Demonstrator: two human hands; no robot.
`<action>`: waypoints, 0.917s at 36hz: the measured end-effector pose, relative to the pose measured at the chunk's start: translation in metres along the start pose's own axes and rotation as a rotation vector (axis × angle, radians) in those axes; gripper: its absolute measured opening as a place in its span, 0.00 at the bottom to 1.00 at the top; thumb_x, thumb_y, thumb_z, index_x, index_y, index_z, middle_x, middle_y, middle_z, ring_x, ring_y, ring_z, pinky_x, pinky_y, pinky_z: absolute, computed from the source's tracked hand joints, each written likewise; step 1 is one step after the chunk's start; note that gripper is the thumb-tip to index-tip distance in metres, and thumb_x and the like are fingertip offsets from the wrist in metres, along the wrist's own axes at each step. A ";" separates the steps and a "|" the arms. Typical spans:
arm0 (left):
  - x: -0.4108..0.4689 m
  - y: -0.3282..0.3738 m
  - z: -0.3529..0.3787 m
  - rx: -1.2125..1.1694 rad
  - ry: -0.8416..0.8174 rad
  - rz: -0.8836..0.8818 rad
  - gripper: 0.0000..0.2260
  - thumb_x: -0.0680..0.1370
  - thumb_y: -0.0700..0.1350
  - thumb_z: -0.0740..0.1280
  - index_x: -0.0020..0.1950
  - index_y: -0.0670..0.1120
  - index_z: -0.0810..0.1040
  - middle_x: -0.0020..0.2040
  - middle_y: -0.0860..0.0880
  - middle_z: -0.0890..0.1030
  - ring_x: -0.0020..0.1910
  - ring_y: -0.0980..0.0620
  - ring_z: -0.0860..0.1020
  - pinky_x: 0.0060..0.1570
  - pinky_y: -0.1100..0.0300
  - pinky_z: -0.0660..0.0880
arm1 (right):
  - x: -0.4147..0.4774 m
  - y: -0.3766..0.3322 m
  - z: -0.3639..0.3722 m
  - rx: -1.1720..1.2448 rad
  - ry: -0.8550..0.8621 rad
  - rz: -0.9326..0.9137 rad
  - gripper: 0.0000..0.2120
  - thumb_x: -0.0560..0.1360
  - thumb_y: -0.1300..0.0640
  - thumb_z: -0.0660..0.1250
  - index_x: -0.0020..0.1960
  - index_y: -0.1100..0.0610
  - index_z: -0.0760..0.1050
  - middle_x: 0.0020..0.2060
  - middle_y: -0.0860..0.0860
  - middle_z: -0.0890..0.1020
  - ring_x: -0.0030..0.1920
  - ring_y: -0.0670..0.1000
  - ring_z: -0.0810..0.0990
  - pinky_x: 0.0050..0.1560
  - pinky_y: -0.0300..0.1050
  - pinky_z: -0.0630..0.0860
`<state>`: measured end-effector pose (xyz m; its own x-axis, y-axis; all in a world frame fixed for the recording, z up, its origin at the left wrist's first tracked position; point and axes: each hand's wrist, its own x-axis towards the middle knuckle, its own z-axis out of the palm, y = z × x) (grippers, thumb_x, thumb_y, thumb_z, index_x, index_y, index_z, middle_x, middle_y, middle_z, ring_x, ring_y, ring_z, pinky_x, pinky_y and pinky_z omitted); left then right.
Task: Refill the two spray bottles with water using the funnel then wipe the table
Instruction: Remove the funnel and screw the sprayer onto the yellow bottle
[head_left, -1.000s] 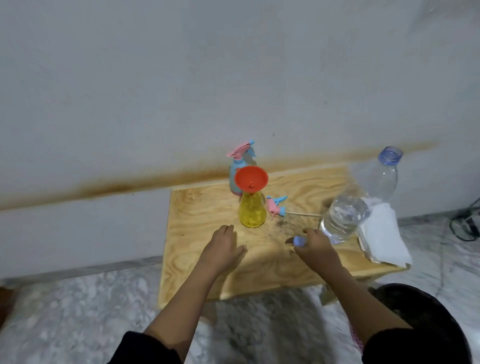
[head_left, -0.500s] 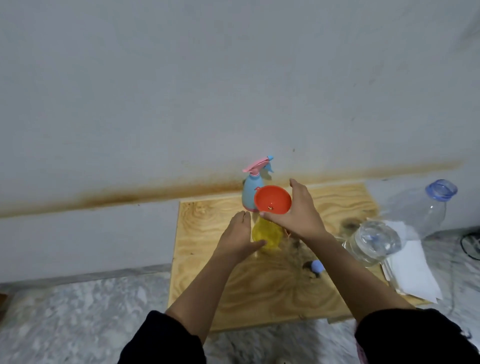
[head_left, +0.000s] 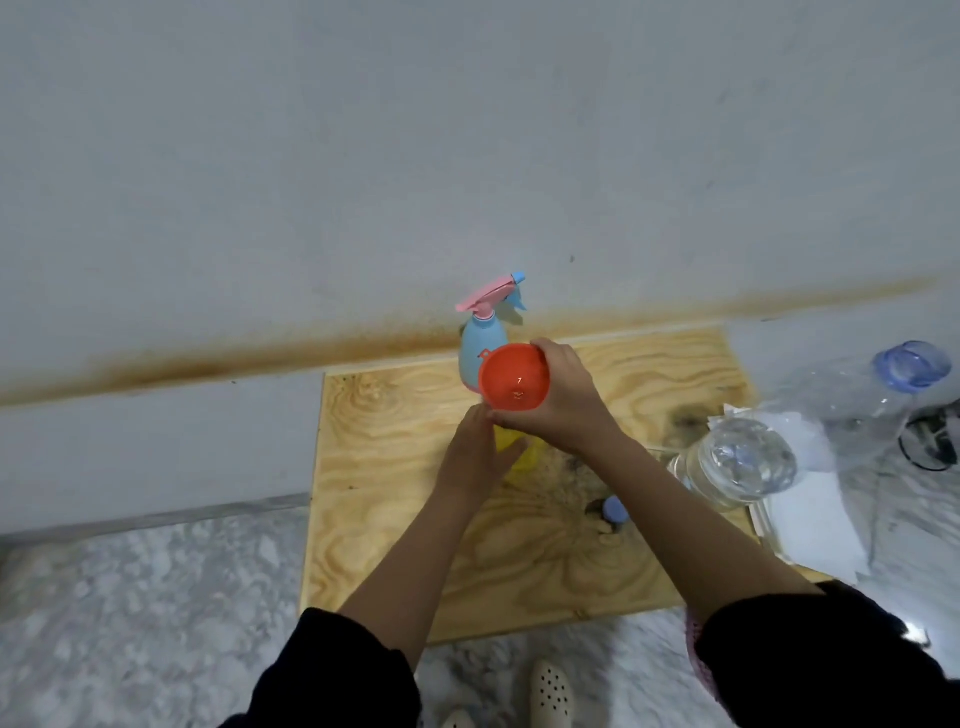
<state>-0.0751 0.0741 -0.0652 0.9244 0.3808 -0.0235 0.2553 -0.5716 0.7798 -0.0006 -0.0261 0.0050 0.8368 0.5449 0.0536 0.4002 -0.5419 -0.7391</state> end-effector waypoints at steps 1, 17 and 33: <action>0.000 0.000 0.001 -0.010 0.002 0.000 0.22 0.73 0.43 0.72 0.64 0.40 0.71 0.59 0.42 0.76 0.58 0.46 0.74 0.50 0.65 0.67 | 0.000 0.000 0.000 0.000 -0.004 -0.001 0.44 0.59 0.47 0.80 0.68 0.58 0.65 0.59 0.54 0.71 0.58 0.49 0.69 0.51 0.35 0.64; -0.001 -0.003 0.005 -0.080 0.050 0.043 0.21 0.72 0.42 0.73 0.63 0.40 0.72 0.57 0.43 0.76 0.56 0.48 0.75 0.50 0.65 0.68 | -0.003 -0.008 -0.012 0.062 -0.016 -0.004 0.44 0.59 0.48 0.80 0.69 0.55 0.63 0.61 0.52 0.69 0.55 0.43 0.65 0.52 0.36 0.65; 0.001 -0.009 0.010 -0.027 0.064 0.075 0.23 0.72 0.43 0.73 0.64 0.40 0.72 0.57 0.42 0.77 0.56 0.47 0.75 0.51 0.66 0.67 | -0.006 -0.011 -0.018 0.068 -0.031 0.020 0.47 0.59 0.47 0.80 0.71 0.53 0.60 0.64 0.50 0.68 0.57 0.43 0.64 0.53 0.37 0.65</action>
<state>-0.0737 0.0724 -0.0787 0.9205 0.3834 0.0751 0.1771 -0.5808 0.7945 -0.0028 -0.0350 0.0251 0.8320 0.5544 0.0187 0.3563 -0.5083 -0.7840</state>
